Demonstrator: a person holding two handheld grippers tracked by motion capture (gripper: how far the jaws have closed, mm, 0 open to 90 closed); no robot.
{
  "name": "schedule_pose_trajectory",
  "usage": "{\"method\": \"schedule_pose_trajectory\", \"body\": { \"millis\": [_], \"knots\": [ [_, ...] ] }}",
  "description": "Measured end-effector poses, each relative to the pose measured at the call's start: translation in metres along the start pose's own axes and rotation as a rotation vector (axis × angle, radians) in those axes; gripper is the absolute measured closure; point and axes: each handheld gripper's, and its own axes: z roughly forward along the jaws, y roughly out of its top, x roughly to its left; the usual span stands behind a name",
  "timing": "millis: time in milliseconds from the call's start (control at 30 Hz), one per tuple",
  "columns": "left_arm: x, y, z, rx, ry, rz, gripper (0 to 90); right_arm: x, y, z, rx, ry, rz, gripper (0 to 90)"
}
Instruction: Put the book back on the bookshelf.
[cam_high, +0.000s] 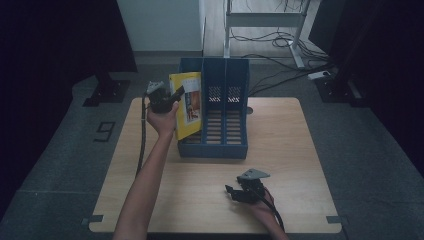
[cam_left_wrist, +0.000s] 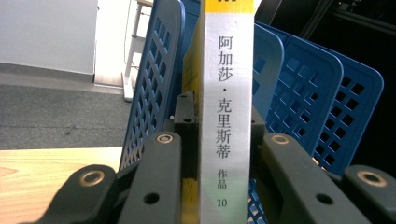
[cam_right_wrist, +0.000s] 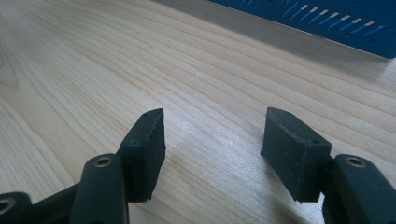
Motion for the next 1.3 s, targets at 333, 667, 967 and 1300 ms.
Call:
{"method": "schedule_pose_trajectory", "body": {
  "millis": [333, 667, 967, 1300],
  "knots": [
    [0.001, -0.006, 0.011, -0.004, 0.012, -0.004, 75.7, -0.001, 0.0, 0.0, -0.002, 0.007, 0.007, 38.6],
    [-0.002, -0.013, 0.019, -0.005, 0.022, 0.012, 75.7, -0.001, 0.0, 0.0, -0.001, 0.007, 0.003, 38.5],
    [0.001, -0.025, 0.023, 0.024, 0.034, 0.019, 75.6, 0.0, 0.0, 0.0, 0.001, 0.0, -0.004, 38.2],
    [0.003, -0.032, 0.026, 0.031, 0.04, 0.017, 75.6, 0.0, 0.0, 0.0, 0.002, -0.002, -0.006, 38.1]
  ]
}}
